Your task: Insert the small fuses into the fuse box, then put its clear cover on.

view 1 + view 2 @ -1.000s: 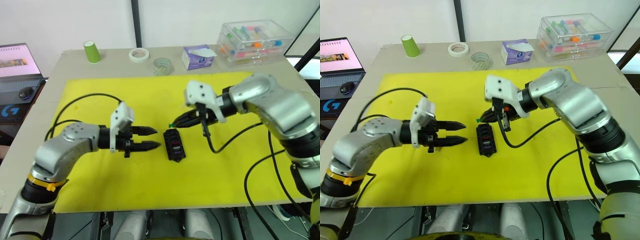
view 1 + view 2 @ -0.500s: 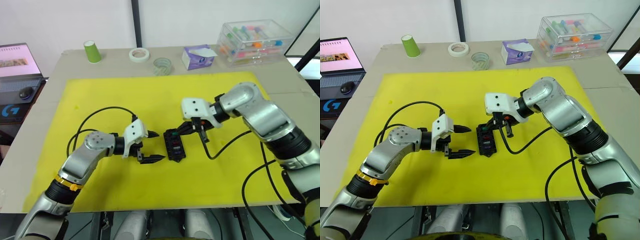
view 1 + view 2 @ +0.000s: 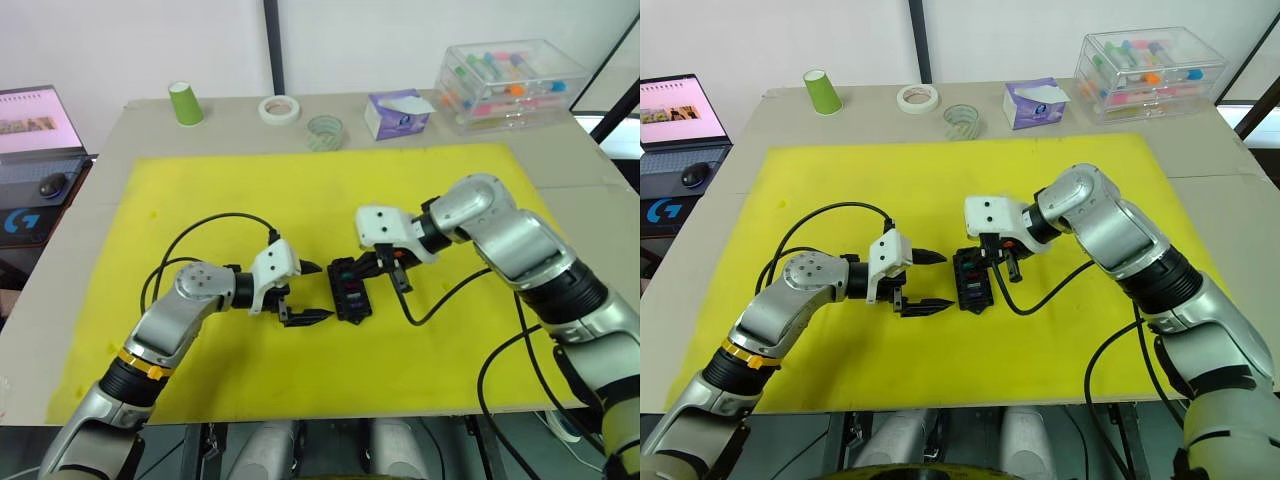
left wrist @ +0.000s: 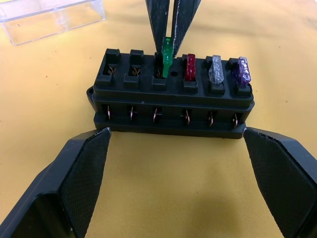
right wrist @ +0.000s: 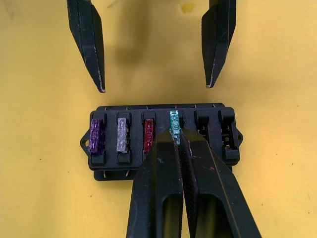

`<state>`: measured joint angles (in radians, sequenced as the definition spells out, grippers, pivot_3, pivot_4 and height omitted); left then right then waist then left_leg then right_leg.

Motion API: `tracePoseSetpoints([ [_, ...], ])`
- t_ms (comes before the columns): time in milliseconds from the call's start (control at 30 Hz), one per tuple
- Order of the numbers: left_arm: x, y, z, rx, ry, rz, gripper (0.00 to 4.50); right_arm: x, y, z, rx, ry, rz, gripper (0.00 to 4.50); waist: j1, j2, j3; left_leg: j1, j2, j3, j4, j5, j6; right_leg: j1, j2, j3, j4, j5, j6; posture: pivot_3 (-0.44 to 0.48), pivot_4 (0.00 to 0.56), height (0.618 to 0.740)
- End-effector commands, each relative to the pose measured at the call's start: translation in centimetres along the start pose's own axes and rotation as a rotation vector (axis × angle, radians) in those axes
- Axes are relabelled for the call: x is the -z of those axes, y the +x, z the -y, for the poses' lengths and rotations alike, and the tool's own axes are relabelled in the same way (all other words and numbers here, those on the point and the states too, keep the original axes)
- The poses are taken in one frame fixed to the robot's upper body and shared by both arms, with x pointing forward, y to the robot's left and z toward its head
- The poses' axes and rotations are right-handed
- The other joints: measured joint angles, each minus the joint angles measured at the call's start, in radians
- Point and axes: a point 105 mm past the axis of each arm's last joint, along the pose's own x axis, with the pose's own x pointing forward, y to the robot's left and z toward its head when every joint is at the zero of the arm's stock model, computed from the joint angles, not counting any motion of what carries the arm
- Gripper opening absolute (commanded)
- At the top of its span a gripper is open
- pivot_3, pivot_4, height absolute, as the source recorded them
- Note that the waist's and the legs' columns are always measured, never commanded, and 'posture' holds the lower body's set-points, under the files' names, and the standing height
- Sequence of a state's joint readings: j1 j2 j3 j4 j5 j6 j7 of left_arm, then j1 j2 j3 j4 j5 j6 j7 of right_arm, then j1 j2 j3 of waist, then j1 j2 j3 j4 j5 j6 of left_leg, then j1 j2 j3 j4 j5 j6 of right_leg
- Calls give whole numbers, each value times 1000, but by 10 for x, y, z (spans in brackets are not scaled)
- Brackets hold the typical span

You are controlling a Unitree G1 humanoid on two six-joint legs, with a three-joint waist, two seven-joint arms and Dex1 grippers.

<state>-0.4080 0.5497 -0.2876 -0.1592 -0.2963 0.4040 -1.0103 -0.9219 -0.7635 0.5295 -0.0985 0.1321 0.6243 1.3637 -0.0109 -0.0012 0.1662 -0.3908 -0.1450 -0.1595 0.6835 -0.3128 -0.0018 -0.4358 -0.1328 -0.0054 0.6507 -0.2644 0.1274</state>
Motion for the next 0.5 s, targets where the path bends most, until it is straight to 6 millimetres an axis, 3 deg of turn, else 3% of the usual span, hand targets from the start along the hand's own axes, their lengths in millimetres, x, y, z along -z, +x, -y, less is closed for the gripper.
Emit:
tracePoseSetpoints([
  [33, -9, -1, -1, 1, 50, 23, 4466, -8, -6, 5, 25, -41, 12, 0, 0, 0, 0, 0, 0, 0, 0, 0, 0, 0, 0, 0, 0, 0, 0, 0, 150, 740],
  [500, -10, 1, 1, 0, 63, 25, 4466, -2, 0, 4, 17, -39, -5, 0, 0, 0, 0, 0, 0, 0, 0, 0, 0, 0, 0, 0, 0, 0, 0, 0, 150, 740],
])
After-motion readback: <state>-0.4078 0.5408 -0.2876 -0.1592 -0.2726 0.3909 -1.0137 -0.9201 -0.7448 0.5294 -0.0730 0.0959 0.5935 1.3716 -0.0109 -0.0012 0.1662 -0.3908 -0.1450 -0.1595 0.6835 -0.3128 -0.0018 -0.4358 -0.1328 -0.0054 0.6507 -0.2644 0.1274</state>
